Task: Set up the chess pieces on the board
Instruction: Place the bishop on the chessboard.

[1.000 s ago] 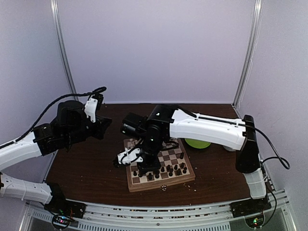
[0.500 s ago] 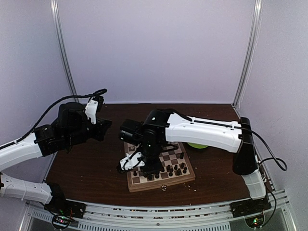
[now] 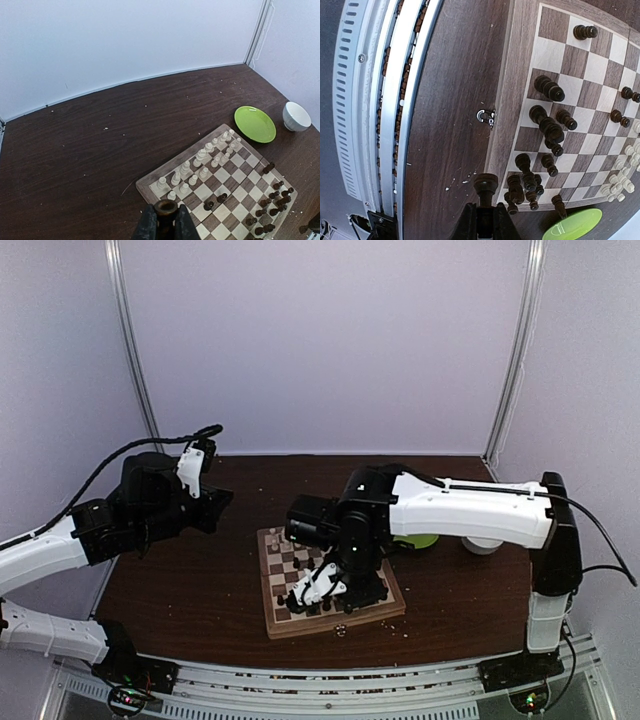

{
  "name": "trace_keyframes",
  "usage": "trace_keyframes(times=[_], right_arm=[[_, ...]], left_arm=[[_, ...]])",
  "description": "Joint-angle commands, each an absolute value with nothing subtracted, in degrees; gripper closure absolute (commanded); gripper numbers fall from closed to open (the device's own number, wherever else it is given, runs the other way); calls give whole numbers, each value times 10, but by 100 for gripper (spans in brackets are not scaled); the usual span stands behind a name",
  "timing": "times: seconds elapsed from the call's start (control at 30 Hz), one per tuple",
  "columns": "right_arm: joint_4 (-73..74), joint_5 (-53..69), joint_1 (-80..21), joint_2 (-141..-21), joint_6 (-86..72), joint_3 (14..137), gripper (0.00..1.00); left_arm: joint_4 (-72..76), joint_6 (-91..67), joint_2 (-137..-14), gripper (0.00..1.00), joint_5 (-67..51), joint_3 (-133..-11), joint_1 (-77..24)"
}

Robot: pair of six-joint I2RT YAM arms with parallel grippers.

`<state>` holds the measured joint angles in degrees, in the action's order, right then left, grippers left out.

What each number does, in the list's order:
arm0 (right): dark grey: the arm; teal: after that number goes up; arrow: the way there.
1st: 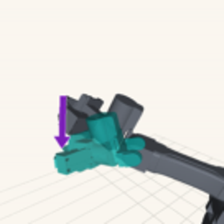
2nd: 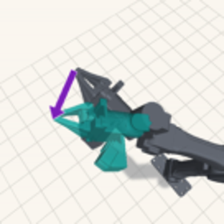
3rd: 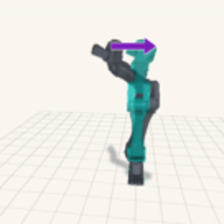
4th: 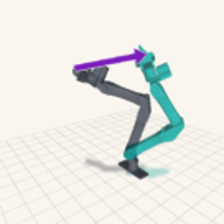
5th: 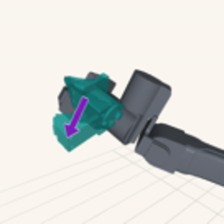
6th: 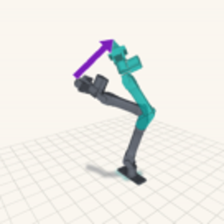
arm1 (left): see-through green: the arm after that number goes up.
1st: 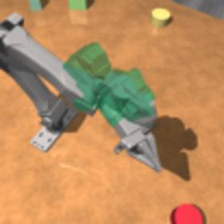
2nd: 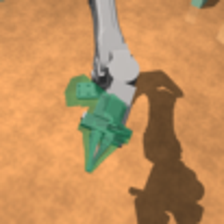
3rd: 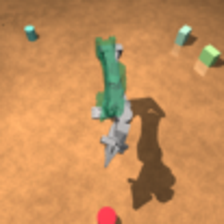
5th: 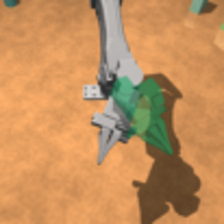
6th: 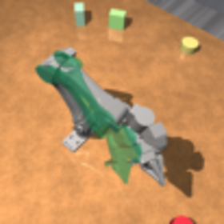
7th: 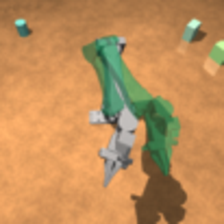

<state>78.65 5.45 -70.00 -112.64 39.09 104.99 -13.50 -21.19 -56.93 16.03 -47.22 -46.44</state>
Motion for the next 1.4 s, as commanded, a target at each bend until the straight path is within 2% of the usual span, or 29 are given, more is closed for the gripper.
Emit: trace_keyframes(times=[0.0,0.43,1.37], right_arm=[[791,26,-698,-1134,395,1048,91],[817,-20,-672,-1148,407,1032,91],[778,-16,-671,-1222,388,1017,89]], left_arm=[[-114,-219,-567,100,156,-465,-460],[-112,-215,-584,100,152,-464,-460],[-101,-215,-606,100,134,-461,-460]])
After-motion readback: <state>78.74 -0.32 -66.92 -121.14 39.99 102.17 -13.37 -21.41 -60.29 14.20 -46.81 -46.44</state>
